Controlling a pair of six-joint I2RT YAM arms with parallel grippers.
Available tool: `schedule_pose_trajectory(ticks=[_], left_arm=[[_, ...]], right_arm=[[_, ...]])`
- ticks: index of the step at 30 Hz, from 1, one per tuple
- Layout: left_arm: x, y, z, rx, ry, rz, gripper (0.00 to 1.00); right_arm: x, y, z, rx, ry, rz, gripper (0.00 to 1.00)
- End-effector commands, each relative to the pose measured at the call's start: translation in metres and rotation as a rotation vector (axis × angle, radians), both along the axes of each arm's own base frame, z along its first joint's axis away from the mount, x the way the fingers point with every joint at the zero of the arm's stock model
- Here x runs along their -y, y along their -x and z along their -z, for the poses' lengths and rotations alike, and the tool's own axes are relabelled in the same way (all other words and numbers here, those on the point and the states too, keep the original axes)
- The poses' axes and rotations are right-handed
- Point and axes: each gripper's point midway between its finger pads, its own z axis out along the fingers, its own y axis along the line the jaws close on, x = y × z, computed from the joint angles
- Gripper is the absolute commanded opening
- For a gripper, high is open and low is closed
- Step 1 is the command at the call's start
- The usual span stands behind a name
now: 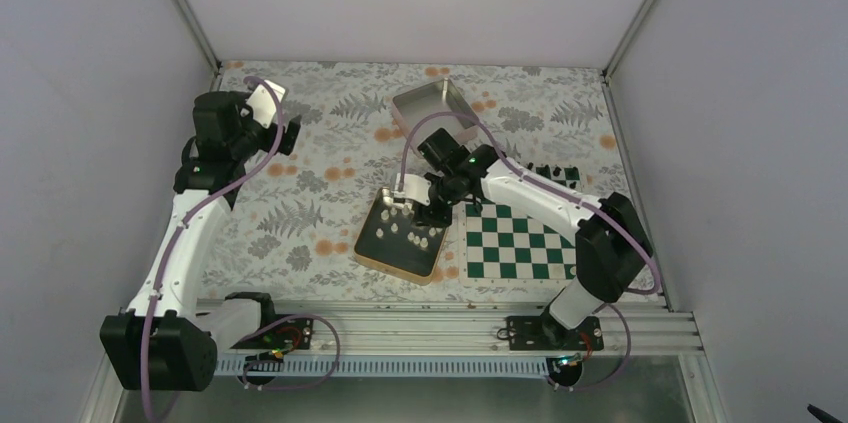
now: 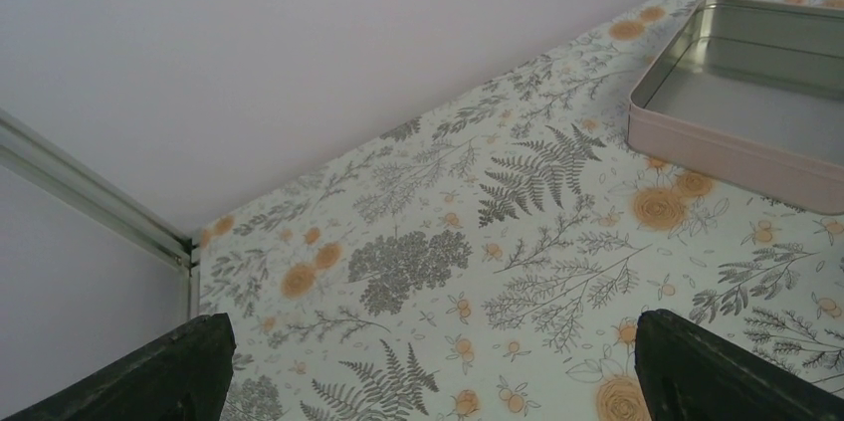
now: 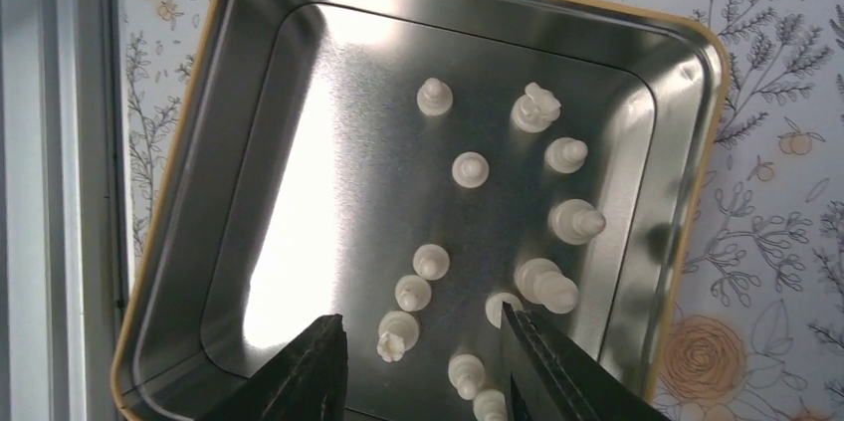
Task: Set up the chess pieces on the board
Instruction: Pick up the chess piece from the storage box.
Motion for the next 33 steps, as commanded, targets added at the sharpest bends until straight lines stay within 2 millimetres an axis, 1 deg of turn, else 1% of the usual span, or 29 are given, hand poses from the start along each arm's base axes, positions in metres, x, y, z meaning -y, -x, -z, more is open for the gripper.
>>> schedule_pose_trajectory(ticks=[1, 6, 9, 11, 13, 18, 23, 33], left_arm=[[0.001, 0.003, -0.004, 0.031, -0.018, 0.012, 1.00], [0.002, 0.005, -0.007, 0.043, -0.021, 0.016, 1.00], [0.001, 0.004, -0.008, 0.047, -0.026, 0.015, 1.00], [0.001, 0.003, -0.008, 0.046, -0.027, 0.013, 1.00], [0.001, 0.003, -0.007, 0.047, -0.025, 0.012, 1.00], [0.002, 0.003, -0.007, 0.047, -0.021, 0.014, 1.00], [0.002, 0.004, -0.007, 0.046, -0.022, 0.018, 1.00], [0.005, 0.007, -0.003, 0.039, -0.021, 0.037, 1.00]], right_arm=[[-0.008, -0.013, -0.007, 0.074, -0.004, -0.012, 0.40], [-0.007, -0.019, 0.007, 0.101, 0.042, -0.001, 0.38], [-0.008, -0.017, 0.011, 0.104, 0.048, -0.003, 0.35], [-0.008, -0.018, 0.025, 0.095, 0.082, -0.001, 0.35], [-0.009, -0.024, 0.031, 0.123, 0.097, 0.012, 0.35], [-0.011, -0.036, 0.035, 0.167, 0.114, 0.039, 0.34], [-0.005, -0.042, 0.054, 0.177, 0.175, 0.057, 0.33], [-0.003, -0.042, 0.060, 0.169, 0.195, 0.061, 0.34]])
